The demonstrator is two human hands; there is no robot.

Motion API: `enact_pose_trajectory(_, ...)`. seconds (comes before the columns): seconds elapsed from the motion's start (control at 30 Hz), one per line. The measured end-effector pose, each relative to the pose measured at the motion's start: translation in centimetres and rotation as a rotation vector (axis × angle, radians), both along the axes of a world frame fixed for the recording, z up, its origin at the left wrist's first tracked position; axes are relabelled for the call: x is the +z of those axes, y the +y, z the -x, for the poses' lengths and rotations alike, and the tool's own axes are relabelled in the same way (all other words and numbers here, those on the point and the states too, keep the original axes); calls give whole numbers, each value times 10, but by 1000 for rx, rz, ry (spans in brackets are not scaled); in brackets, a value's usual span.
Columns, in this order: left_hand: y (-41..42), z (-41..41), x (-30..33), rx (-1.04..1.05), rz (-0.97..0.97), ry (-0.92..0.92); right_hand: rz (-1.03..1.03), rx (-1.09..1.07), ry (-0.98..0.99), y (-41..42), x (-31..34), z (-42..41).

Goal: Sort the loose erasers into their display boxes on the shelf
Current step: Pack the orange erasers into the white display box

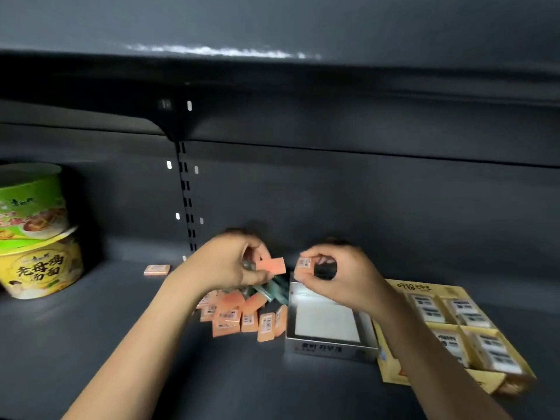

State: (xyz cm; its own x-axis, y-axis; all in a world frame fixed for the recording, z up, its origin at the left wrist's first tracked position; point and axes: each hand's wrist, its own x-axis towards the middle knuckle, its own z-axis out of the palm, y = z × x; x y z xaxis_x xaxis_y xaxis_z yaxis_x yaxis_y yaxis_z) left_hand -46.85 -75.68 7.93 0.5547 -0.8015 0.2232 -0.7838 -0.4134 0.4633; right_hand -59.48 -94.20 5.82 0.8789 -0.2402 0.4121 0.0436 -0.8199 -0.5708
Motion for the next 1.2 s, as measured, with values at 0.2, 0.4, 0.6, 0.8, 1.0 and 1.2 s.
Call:
enact_pose_trajectory(0.2, -41, 3, 6, 9, 14, 6, -97, -33, -89, -22, 2, -1)
enact_pose_trajectory(0.4, -57, -1, -1, 19, 27, 20, -41, -92, -210, -31, 1, 5)
enact_pose_trajectory(0.6, -57, -4, -20, -17, 83, 51, -36, -103, -106, -42, -4, 4)
enact_pose_trajectory(0.8, -67, 4, -37, -61, 30, 132, 41, -116, -4, -53, -21, -1)
enact_pose_trajectory(1.0, -67, 4, -48, -106, -11, 34, -24, -112, 80, -51, -21, 5)
enact_pose_trajectory(1.2, -71, 3, -57, -53, -66, -8, 66, -172, 276, -49, -24, 7)
